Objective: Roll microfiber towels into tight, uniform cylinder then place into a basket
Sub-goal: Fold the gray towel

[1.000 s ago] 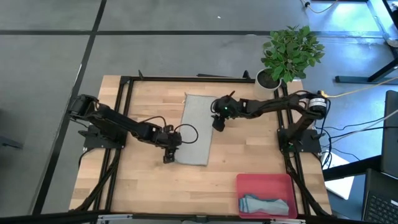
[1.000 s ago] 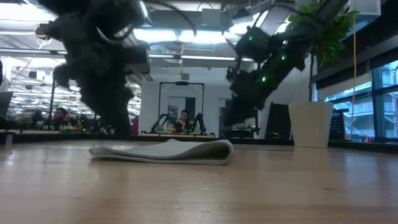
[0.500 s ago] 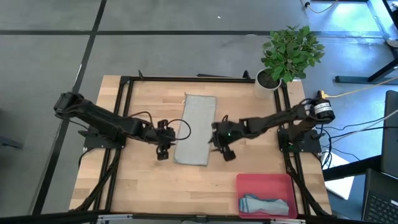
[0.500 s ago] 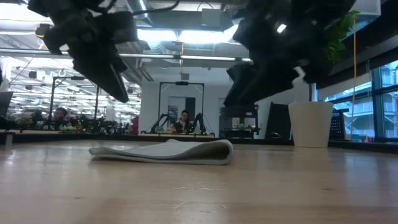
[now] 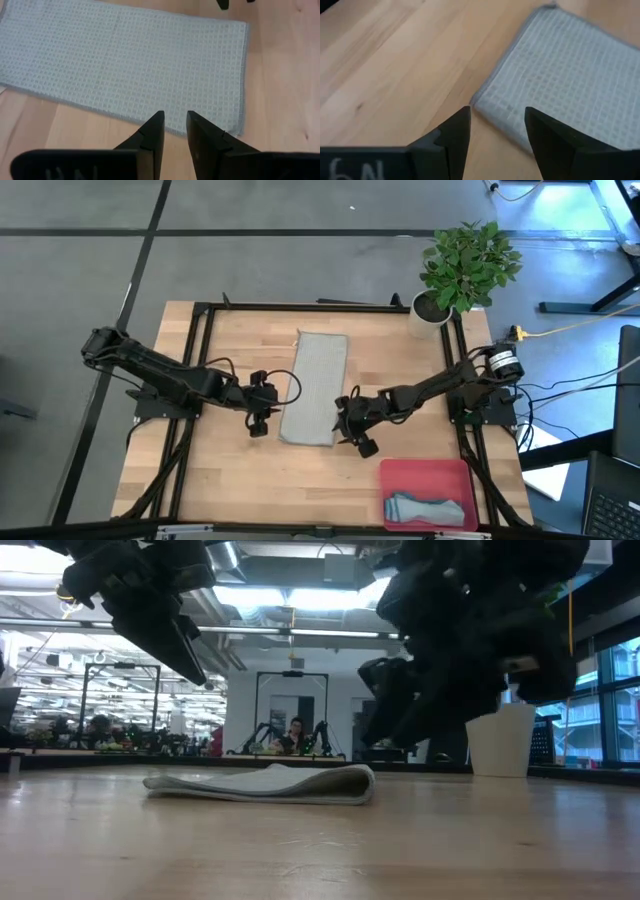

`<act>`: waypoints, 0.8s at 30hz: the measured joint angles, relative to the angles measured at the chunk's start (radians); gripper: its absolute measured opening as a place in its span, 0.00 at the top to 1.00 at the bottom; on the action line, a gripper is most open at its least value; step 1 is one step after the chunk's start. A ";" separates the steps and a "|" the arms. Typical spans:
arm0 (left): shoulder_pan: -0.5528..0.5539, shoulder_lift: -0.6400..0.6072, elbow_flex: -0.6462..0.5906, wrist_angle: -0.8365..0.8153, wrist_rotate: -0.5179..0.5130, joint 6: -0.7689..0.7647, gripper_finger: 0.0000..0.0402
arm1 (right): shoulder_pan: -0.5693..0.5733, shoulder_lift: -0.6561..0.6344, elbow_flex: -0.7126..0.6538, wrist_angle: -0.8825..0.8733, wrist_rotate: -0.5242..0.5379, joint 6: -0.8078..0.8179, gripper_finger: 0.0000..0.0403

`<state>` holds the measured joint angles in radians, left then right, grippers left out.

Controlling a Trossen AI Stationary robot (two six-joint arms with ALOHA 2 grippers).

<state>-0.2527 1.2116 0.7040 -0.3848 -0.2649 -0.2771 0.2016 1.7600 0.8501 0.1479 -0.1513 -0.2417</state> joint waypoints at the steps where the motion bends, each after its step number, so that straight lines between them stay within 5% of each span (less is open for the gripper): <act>1: 0.000 0.000 0.000 -0.001 0.000 0.000 0.82 | 0.001 0.008 0.000 0.018 0.001 -0.001 0.53; 19: 0.001 0.000 0.000 -0.004 -0.005 -0.001 0.82 | 0.003 0.181 0.004 0.170 0.067 -0.054 0.54; 24: 0.001 0.000 0.000 -0.004 -0.005 -0.002 0.82 | 0.004 0.190 0.004 0.173 0.077 -0.048 0.65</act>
<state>-0.2520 1.2118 0.7040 -0.3892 -0.2699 -0.2789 0.2056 1.9499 0.8543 0.3214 -0.0744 -0.2893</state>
